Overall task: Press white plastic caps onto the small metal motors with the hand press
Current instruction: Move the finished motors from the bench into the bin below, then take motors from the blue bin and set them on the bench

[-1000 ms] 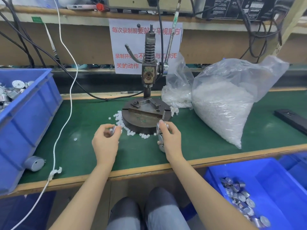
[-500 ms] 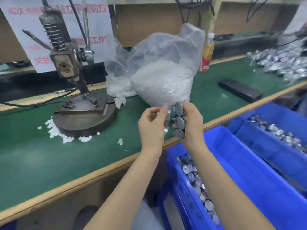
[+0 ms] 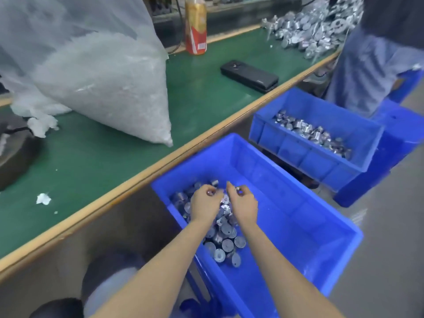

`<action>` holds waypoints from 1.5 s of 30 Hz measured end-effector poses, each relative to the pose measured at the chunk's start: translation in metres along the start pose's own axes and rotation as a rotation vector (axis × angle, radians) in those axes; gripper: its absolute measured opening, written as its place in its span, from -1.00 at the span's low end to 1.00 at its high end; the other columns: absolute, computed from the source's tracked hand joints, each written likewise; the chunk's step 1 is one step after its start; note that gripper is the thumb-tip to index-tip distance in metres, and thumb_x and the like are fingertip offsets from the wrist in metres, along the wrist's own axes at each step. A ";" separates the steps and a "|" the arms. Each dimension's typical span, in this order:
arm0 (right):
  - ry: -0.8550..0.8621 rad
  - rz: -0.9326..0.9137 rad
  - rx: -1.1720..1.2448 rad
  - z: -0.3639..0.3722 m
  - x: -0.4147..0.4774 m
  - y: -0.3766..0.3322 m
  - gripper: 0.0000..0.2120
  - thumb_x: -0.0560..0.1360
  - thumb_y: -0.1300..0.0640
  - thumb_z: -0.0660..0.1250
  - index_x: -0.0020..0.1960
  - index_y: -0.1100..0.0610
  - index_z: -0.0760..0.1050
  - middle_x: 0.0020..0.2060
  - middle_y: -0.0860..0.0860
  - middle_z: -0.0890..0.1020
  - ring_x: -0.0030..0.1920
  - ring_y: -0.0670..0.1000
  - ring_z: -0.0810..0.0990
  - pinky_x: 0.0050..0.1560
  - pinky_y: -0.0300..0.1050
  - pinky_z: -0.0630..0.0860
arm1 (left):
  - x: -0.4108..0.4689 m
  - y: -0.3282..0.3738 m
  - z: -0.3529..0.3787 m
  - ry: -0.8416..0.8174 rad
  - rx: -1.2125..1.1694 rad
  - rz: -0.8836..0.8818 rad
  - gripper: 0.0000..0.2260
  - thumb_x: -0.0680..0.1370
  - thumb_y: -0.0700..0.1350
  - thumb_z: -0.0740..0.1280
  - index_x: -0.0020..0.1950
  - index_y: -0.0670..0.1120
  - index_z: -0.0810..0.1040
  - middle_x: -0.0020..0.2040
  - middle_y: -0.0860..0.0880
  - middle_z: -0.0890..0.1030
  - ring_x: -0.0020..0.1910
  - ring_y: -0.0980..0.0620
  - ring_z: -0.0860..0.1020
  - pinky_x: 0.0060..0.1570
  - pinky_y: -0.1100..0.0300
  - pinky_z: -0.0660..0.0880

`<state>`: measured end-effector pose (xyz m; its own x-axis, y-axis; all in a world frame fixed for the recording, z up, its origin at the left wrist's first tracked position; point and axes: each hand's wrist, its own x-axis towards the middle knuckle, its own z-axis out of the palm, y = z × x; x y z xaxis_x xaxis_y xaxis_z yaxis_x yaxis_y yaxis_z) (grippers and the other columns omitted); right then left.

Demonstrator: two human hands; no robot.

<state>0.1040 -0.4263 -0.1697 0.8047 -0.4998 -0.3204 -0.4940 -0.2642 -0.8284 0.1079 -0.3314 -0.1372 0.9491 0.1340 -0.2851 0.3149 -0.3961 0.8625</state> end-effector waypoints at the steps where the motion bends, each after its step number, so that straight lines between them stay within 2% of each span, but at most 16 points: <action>1: -0.018 0.027 -0.099 0.005 0.002 0.014 -0.64 0.44 -0.23 0.25 -0.10 0.08 0.46 -0.07 0.04 0.57 -0.07 0.10 0.53 -0.09 -0.05 0.42 | 0.002 -0.010 0.003 -0.020 0.164 0.014 -0.87 0.49 -0.10 0.32 -0.07 -0.15 0.57 -0.11 -0.07 0.61 -0.04 -0.09 0.55 -0.16 0.19 0.35; 4: -0.029 0.028 -0.277 0.015 -0.001 0.039 -0.62 0.46 -0.26 0.22 -0.02 0.06 0.42 0.03 0.03 0.45 -0.16 0.08 0.46 -0.16 -0.09 0.36 | 0.004 -0.023 0.009 -0.151 0.533 0.088 -0.82 0.53 -0.04 0.23 -0.07 -0.15 0.49 0.04 -0.14 0.53 0.05 -0.17 0.51 0.02 0.04 0.44; 7: -0.045 -0.036 -0.355 0.020 -0.005 0.046 -0.61 0.49 -0.21 0.22 0.09 0.10 0.40 0.02 0.00 0.31 -0.17 0.09 0.47 -0.18 -0.10 0.37 | 0.003 -0.026 0.014 -0.253 0.822 0.145 -0.74 0.58 -0.03 0.10 0.13 -0.14 0.45 0.17 -0.14 0.43 0.14 -0.18 0.47 0.07 -0.03 0.40; 9: -0.072 -0.055 -0.362 0.021 -0.005 0.047 -0.61 0.51 -0.15 0.22 0.15 0.13 0.39 0.08 0.05 0.31 -0.01 0.13 0.48 -0.11 -0.07 0.40 | 0.001 -0.029 0.016 -0.263 0.938 0.169 -0.71 0.61 -0.06 0.06 0.27 -0.11 0.38 0.25 -0.14 0.37 0.23 -0.18 0.42 0.14 -0.07 0.35; 11: -0.104 -0.058 -0.369 0.021 -0.004 0.048 -0.61 0.54 -0.11 0.18 0.23 0.14 0.38 0.24 0.11 0.30 0.21 0.17 0.36 0.11 -0.03 0.37 | -0.001 -0.031 0.017 -0.283 1.071 0.249 -0.70 0.60 -0.12 0.08 0.33 -0.11 0.33 0.29 -0.15 0.33 0.28 -0.15 0.34 0.23 -0.07 0.28; 14: -0.149 -0.057 -0.520 0.019 -0.008 0.041 -0.57 0.59 -0.12 0.07 0.34 0.12 0.33 0.39 0.13 0.20 0.34 0.16 0.22 0.29 0.01 0.25 | -0.003 -0.032 0.014 -0.315 1.192 0.339 -0.66 0.57 -0.20 0.15 0.35 -0.12 0.27 0.32 -0.15 0.28 0.34 -0.14 0.23 0.29 -0.02 0.19; 18: -0.093 -0.123 -0.665 0.016 -0.024 0.004 -0.55 0.60 -0.10 0.04 0.40 0.12 0.27 0.45 0.15 0.14 0.36 0.19 0.23 0.33 0.04 0.24 | -0.008 -0.017 -0.013 -0.321 0.977 0.328 -0.71 0.54 -0.19 0.18 0.27 -0.13 0.35 0.28 -0.14 0.31 0.29 -0.13 0.28 0.24 0.01 0.23; 22: 0.048 -0.494 -0.309 0.024 -0.059 -0.068 -0.73 0.55 0.18 0.17 0.21 0.18 0.46 0.25 0.11 0.41 0.17 0.14 0.45 0.12 0.03 0.40 | -0.020 0.017 -0.085 -0.246 0.484 0.405 -0.90 0.53 -0.23 0.17 0.01 -0.16 0.43 0.00 -0.12 0.43 0.05 -0.18 0.47 0.00 0.06 0.39; 25: 0.017 -0.790 -0.068 0.045 -0.109 -0.128 -0.79 0.50 0.28 0.16 0.06 0.22 0.52 0.04 0.09 0.51 0.04 0.09 0.50 0.04 -0.06 0.39 | -0.037 0.039 -0.159 -0.115 0.361 0.492 -0.86 0.45 -0.33 0.20 -0.07 -0.14 0.46 -0.11 -0.06 0.55 -0.10 -0.07 0.50 -0.17 0.20 0.35; 28: -0.160 -0.993 0.102 0.079 -0.166 -0.175 -0.69 0.45 0.22 0.06 0.03 0.20 0.53 -0.05 -0.03 0.50 -0.01 -0.06 0.47 0.02 -0.20 0.37 | -0.060 0.043 -0.238 0.082 0.361 0.481 -0.89 0.44 -0.33 0.20 -0.12 -0.20 0.50 -0.22 -0.07 0.55 -0.25 -0.02 0.43 -0.35 0.22 0.24; 30: -0.296 -1.089 0.163 0.110 -0.200 -0.198 -0.68 0.47 0.20 0.04 0.04 0.20 0.52 -0.07 -0.06 0.46 -0.03 -0.08 0.45 0.00 -0.25 0.34 | -0.076 0.036 -0.292 0.218 0.368 0.442 -0.87 0.44 -0.33 0.20 -0.16 -0.19 0.52 -0.26 -0.06 0.55 -0.27 -0.01 0.43 -0.35 0.27 0.28; 35: -0.654 -1.287 -0.033 0.208 -0.272 -0.224 -0.80 0.58 0.20 0.12 0.12 0.17 0.47 -0.01 0.06 0.52 0.01 0.06 0.46 -0.08 -0.15 0.32 | -0.114 0.000 -0.419 0.581 0.318 0.273 -0.82 0.50 -0.27 0.23 -0.14 -0.02 0.55 -0.20 -0.03 0.61 -0.29 0.08 0.52 -0.21 0.28 0.46; 38: -0.792 -1.328 -0.209 0.263 -0.307 -0.227 -0.72 0.55 0.22 0.14 0.25 0.16 0.41 0.07 0.09 0.50 0.06 0.09 0.48 0.00 -0.06 0.38 | -0.137 -0.020 -0.488 0.848 0.356 0.224 -0.84 0.51 -0.26 0.23 -0.09 -0.10 0.60 -0.16 -0.08 0.62 -0.21 -0.03 0.56 -0.10 0.13 0.49; 41: -0.821 -1.361 -0.329 0.300 -0.320 -0.223 -0.69 0.57 0.21 0.12 0.30 0.16 0.39 0.12 0.08 0.50 0.15 0.07 0.46 0.12 -0.12 0.34 | -0.163 -0.033 -0.558 1.139 0.542 0.180 -0.84 0.49 -0.25 0.22 -0.08 -0.14 0.59 -0.15 -0.10 0.58 -0.07 -0.15 0.52 -0.08 0.03 0.44; 43: -0.756 -1.454 -0.371 0.309 -0.321 -0.218 -0.70 0.57 0.21 0.13 0.27 0.19 0.42 0.08 0.09 0.53 0.11 0.08 0.49 0.07 -0.13 0.34 | -0.179 -0.046 -0.603 1.289 0.589 0.079 -0.85 0.48 -0.24 0.22 -0.08 -0.19 0.58 -0.11 -0.17 0.58 -0.04 -0.21 0.52 -0.08 0.00 0.42; 45: -0.718 -1.516 -0.319 0.310 -0.320 -0.212 -0.76 0.53 0.25 0.21 0.17 0.24 0.50 -0.04 0.12 0.58 -0.01 0.13 0.55 -0.03 -0.07 0.41 | -0.191 -0.067 -0.637 1.269 0.660 -0.161 -0.83 0.51 -0.20 0.21 -0.04 -0.23 0.57 -0.02 -0.26 0.58 0.00 -0.25 0.52 -0.04 -0.01 0.44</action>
<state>0.0540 0.0455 -0.0341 0.5118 0.7562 0.4077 0.8264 -0.3036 -0.4742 -0.0959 0.2482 0.1252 0.3709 0.7814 0.5019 0.6940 -0.5923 0.4094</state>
